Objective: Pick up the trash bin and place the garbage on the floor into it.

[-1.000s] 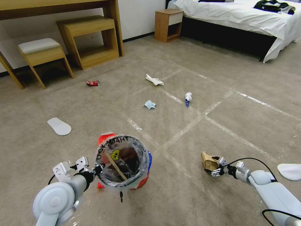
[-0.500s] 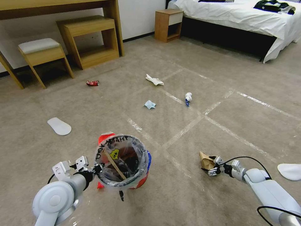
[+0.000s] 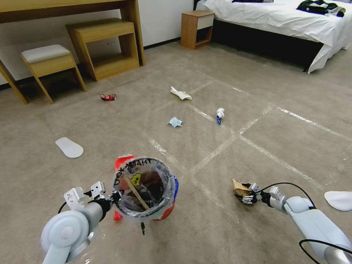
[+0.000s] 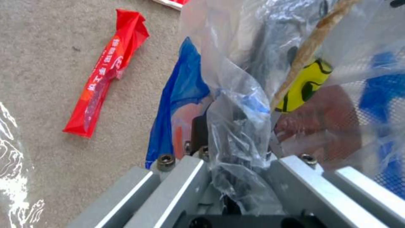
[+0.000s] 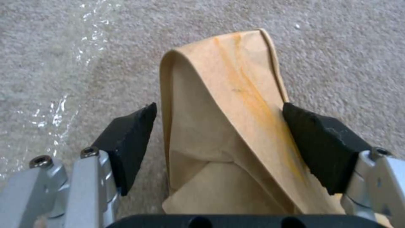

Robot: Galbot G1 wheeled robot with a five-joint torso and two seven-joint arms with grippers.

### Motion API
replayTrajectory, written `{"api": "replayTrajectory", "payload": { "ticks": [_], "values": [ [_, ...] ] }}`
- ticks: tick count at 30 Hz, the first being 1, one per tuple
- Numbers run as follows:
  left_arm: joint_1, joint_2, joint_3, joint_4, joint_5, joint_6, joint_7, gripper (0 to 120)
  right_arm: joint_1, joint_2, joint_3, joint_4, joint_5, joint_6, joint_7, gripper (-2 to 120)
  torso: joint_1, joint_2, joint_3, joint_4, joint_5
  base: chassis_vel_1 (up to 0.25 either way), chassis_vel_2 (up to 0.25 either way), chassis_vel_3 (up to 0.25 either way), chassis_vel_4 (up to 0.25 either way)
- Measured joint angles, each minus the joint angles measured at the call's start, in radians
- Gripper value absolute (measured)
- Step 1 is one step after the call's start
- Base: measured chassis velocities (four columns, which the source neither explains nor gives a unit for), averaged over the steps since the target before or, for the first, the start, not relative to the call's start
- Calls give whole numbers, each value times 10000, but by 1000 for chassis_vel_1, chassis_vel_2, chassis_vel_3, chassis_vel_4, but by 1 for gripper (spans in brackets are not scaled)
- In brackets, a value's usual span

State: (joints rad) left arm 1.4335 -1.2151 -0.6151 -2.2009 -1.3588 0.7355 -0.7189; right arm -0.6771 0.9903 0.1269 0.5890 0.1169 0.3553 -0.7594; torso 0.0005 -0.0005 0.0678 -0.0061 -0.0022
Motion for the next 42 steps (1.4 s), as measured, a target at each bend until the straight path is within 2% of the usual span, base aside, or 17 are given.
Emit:
{"api": "replayTrajectory", "payload": {
  "ticks": [6, 8, 10, 12, 14, 16, 18, 20, 22, 25, 42],
  "values": [
    [-4, -5, 27, -8, 65, 0, 57, 0, 40, 54, -62, -6, 11, 3, -23, 74, 0, 0, 0, -1, 0, 0, 0, 0, 0],
    [-14, -4, 28, 0, 102, 0, 88, 0, 87, 76, -111, -3, 26, 3, -65, 63, 0, 0, 0, -1, 0, 0, 0, 0, 0],
    [-21, -4, 29, 4, 108, 0, 93, 0, 97, 81, -119, -3, 37, 3, -78, 59, 0, 0, 0, 0, 0, 0, 0, 0, 0],
    [-40, 0, 42, 21, 141, 0, 110, 0, 131, 93, -141, 16, 83, 4, -133, 48, 0, 0, 0, 0, 0, 0, 0, 0, 0],
    [-43, 0, 44, 22, 145, 0, 112, 0, 131, 93, -149, 32, 93, 4, -144, 47, 0, 0, 0, 0, 0, 0, 0, 0, 0],
    [-50, 9, 48, 22, 162, 0, 125, 0, 132, 87, -179, 94, 127, 23, -180, 35, 0, 0, 0, -1, 0, 0, 0, 0, 0],
    [-50, 11, 48, 21, 169, 0, 126, 0, 136, 84, -187, 105, 134, 30, -189, 32, 0, 0, 0, -1, 0, 0, 0, 0, 0],
    [-50, 25, 40, 26, 216, 0, 142, 0, 174, 78, -214, 124, 161, 44, -208, 20, 0, 0, 0, 0, 0, 0, 0, 0, 0],
    [-50, 26, 37, 32, 229, 0, 151, 0, 190, 77, -222, 125, 168, 48, -208, 17, 0, 0, 0, -1, 0, 0, 0, 0, 0],
    [-57, 21, 36, 63, 262, 0, 173, 0, 260, 86, -293, 125, 258, 65, -104, 2, 0, 0, 0, -1, -1, 0, 0, 0, 0],
    [-159, 55, 52, 203, 308, 0, 184, 0, 447, 95, -479, 107, 503, 71, 203, 0, 0, 0, 0, -1, 1, 0, 0, 0, 0]
  ]
}}
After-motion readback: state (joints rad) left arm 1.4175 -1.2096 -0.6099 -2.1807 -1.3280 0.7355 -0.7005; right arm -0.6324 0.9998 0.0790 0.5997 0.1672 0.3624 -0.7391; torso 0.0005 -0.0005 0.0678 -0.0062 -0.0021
